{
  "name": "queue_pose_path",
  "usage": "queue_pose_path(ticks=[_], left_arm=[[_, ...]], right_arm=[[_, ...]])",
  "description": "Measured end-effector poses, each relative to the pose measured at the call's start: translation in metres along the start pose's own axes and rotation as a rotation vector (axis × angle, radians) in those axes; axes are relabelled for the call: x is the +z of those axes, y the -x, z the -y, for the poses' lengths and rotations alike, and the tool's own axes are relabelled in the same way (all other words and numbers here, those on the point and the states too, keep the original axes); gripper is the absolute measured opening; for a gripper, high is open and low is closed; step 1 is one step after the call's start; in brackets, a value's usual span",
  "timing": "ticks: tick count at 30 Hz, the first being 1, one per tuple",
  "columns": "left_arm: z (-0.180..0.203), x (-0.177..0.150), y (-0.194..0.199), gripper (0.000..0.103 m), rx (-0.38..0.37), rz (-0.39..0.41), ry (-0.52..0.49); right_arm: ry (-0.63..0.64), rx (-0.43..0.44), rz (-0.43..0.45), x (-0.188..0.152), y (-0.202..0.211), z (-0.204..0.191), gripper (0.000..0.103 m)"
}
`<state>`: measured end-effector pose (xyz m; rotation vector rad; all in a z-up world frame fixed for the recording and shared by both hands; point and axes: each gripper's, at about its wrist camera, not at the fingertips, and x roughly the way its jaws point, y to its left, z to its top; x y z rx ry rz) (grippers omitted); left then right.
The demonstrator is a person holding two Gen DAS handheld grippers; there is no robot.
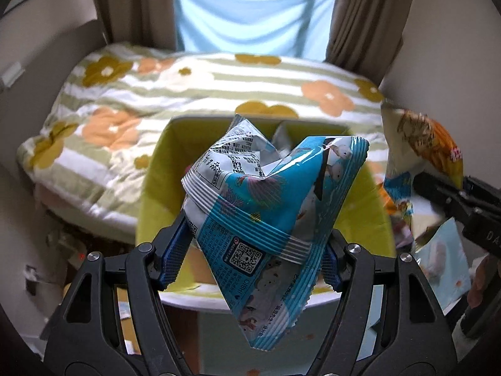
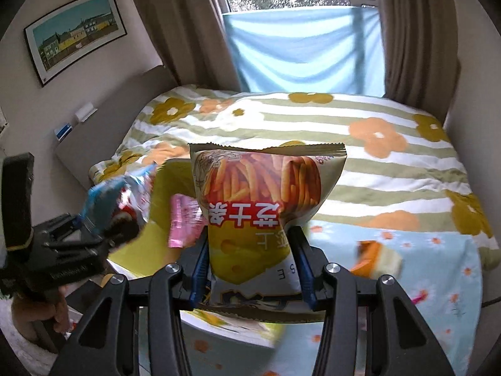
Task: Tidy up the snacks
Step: 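Carry both bags over the cardboard box and open both tools to drop them, then move both tools back from the box toward the waffle and green bar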
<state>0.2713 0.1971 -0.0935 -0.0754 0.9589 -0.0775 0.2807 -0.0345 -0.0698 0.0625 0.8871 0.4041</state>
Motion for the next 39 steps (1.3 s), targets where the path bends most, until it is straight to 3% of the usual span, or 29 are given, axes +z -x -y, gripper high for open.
queue_pose_path(ticks=[6,8,10,15,25,26,28,29,30,39], left_arm=[[-0.016,-0.011,-0.031,0.072,0.0,-0.073,-0.085],[-0.02,-0.015,-0.039,0.09,-0.003,-0.086,-0.096],[-0.021,-0.02,-0.043,0.1,0.002,-0.092,-0.106],[-0.022,-0.027,-0.04,0.101,0.03,-0.089,-0.132],[-0.033,-0.038,-0.011,0.101,0.051,-0.046,-0.081],[-0.034,-0.038,-0.009,0.101,0.051,-0.038,-0.078],[-0.035,-0.037,-0.008,0.101,0.049,-0.035,-0.073],[-0.035,-0.038,-0.007,0.101,0.045,-0.033,-0.072],[-0.035,-0.039,-0.007,0.101,0.042,-0.033,-0.073],[-0.029,-0.042,-0.004,0.101,-0.015,-0.042,-0.085]], right_arm=[[-0.031,-0.009,-0.054,-0.007,-0.027,-0.028,0.044],[-0.047,-0.026,-0.066,-0.011,-0.031,-0.03,0.044],[-0.066,-0.039,-0.078,-0.015,-0.033,-0.03,0.044],[-0.087,-0.057,-0.11,-0.024,-0.036,-0.026,0.044],[-0.05,-0.009,-0.121,-0.022,-0.048,-0.04,0.045],[-0.053,-0.005,-0.122,-0.022,-0.05,-0.041,0.048],[-0.059,-0.007,-0.105,-0.024,-0.052,-0.042,0.071],[-0.064,-0.007,-0.09,-0.025,-0.053,-0.042,0.091],[-0.074,-0.005,-0.07,-0.027,-0.052,-0.042,0.1],[-0.091,-0.036,-0.053,-0.037,-0.037,-0.034,0.101]])
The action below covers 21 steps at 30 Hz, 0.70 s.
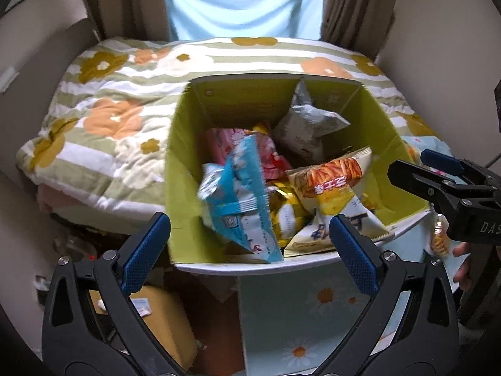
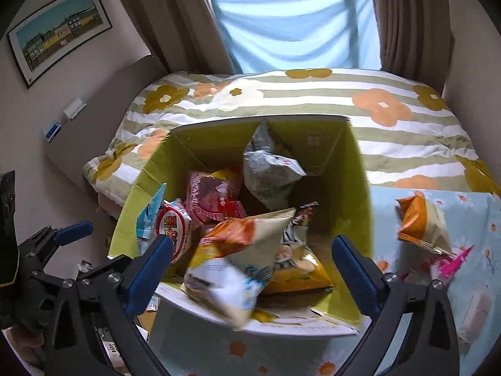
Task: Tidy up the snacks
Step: 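Move both tools back from the box toward the waffle and green bar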
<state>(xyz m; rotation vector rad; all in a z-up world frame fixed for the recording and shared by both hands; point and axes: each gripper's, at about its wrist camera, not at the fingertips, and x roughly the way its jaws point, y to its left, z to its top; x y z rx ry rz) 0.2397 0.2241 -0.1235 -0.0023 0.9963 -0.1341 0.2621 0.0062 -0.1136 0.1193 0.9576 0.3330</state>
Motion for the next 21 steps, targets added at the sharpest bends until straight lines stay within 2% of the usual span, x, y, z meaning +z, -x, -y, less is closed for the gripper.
queue_pose_path(ticks=[5,13,17,21], left_arm=[[0.016,0.005,0.001,0.101,-0.053,0.014,-0.048],[0.061,0.008,0.0,0.101,-0.174,0.033,-0.152],[0.089,0.005,0.005,0.101,-0.199,0.044,-0.205],[0.116,-0.001,0.009,0.101,-0.195,0.049,-0.233]], right_arm=[[-0.031,-0.04,0.016,-0.004,0.022,0.015,0.101],[-0.123,-0.165,0.059,-0.02,0.069,0.061,0.101],[-0.157,-0.228,0.074,-0.028,0.096,0.094,0.101],[-0.21,-0.231,0.106,-0.041,0.12,0.126,0.101]])
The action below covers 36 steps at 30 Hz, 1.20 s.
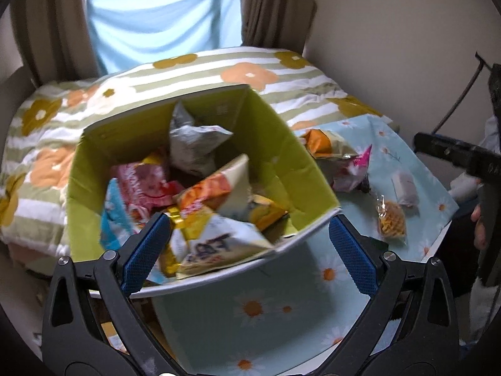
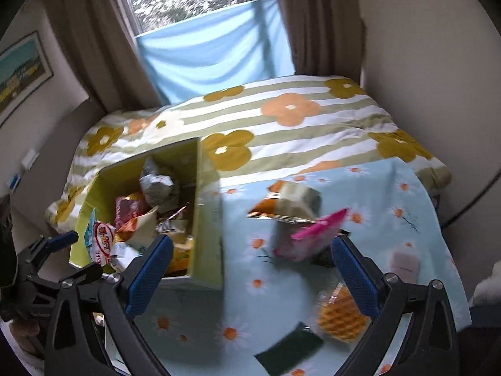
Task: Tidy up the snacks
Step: 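Move both tools back from the box toward the waffle and green bar, then grasp the waffle pack with the right tool while the left tool grasps the dark green bar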
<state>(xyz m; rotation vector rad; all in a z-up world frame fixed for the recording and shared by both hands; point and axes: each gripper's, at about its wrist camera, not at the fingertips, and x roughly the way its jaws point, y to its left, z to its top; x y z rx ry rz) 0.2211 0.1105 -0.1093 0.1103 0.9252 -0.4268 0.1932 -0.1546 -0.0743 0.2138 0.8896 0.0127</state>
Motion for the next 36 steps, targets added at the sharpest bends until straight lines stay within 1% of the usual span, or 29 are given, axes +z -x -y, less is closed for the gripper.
queue_pose_path(ticks=[3,6,10,13,16,18,23,27,30,33,36], left_arm=[[0.024,-0.003,-0.008,0.101,-0.01,-0.018,-0.01],[0.053,-0.006,-0.016,0.101,-0.009,-0.037,-0.014],[0.094,-0.014,-0.029,0.101,-0.016,-0.062,-0.015],[0.128,-0.023,-0.043,0.101,-0.008,-0.104,-0.025],[0.155,-0.033,-0.056,0.101,0.011,-0.141,-0.033],[0.17,-0.041,-0.065,0.101,0.017,-0.162,-0.02],[0.192,-0.062,-0.087,0.101,0.046,-0.213,0.002],[0.199,-0.081,-0.103,0.101,0.065,-0.258,0.005],[0.203,-0.093,-0.113,0.101,0.056,-0.283,-0.003],[0.206,-0.103,-0.128,0.101,0.046,-0.312,-0.039],[0.21,-0.11,-0.142,0.101,0.031,-0.333,-0.101]], right_arm=[[-0.009,-0.02,0.02,-0.008,0.01,0.023,0.101],[0.005,-0.038,0.005,-0.017,0.015,0.049,0.101],[0.025,-0.029,-0.018,-0.029,0.018,0.081,0.101],[0.048,-0.013,-0.056,-0.041,0.019,0.106,0.101],[0.072,0.01,-0.108,-0.053,0.013,0.128,0.101],[0.1,0.036,-0.143,-0.062,0.007,0.14,0.101],[0.214,0.139,-0.214,-0.09,-0.012,0.155,0.101],[0.293,0.257,-0.273,-0.111,-0.033,0.157,0.101],[0.361,0.304,-0.304,-0.126,-0.049,0.155,0.101],[0.405,0.343,-0.312,-0.134,-0.063,0.154,0.101],[0.447,0.347,-0.314,-0.137,-0.078,0.152,0.101]])
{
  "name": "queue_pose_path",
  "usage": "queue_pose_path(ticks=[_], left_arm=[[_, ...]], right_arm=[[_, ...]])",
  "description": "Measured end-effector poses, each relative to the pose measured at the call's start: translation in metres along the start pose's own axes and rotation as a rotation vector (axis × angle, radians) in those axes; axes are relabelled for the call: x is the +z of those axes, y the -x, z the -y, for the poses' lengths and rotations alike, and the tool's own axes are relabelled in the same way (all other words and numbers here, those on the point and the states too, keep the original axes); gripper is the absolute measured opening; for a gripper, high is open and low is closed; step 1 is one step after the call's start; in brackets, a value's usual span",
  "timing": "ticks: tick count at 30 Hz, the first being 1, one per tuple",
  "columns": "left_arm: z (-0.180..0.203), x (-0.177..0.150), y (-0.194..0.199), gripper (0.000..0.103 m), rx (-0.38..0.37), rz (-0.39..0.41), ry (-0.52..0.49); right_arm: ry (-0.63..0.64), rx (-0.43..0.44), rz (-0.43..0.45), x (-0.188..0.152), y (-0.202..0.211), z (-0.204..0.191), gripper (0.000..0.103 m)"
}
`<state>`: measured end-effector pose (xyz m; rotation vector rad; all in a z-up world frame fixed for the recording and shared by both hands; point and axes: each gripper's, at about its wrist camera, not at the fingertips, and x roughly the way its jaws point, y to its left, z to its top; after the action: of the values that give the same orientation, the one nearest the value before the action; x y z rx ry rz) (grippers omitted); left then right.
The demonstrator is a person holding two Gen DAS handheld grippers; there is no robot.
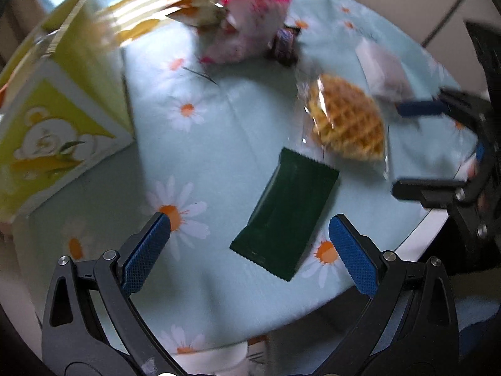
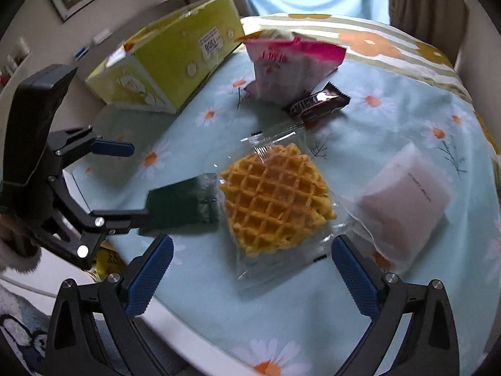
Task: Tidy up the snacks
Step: 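Grasp the waffle pack with the right tool while the left tool grasps the dark green bar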
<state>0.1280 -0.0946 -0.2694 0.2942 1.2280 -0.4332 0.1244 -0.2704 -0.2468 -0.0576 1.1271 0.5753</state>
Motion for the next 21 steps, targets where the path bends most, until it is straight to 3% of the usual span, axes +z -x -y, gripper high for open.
queue_pose_path(ticks=[4,9,21], left_arm=[[0.008,0.001,-0.013,0.099,-0.001,0.0,-0.095],[0.016,0.005,-0.022,0.087,-0.034,-0.012,-0.171],[0.027,0.016,-0.025,0.069,-0.091,-0.063,-0.291]], right_arm=[[0.067,-0.024,0.02,0.008,-0.008,0.004,0.101],[0.129,-0.04,0.001,0.019,-0.017,0.01,0.101],[0.241,-0.01,-0.075,0.037,-0.033,0.011,0.101]])
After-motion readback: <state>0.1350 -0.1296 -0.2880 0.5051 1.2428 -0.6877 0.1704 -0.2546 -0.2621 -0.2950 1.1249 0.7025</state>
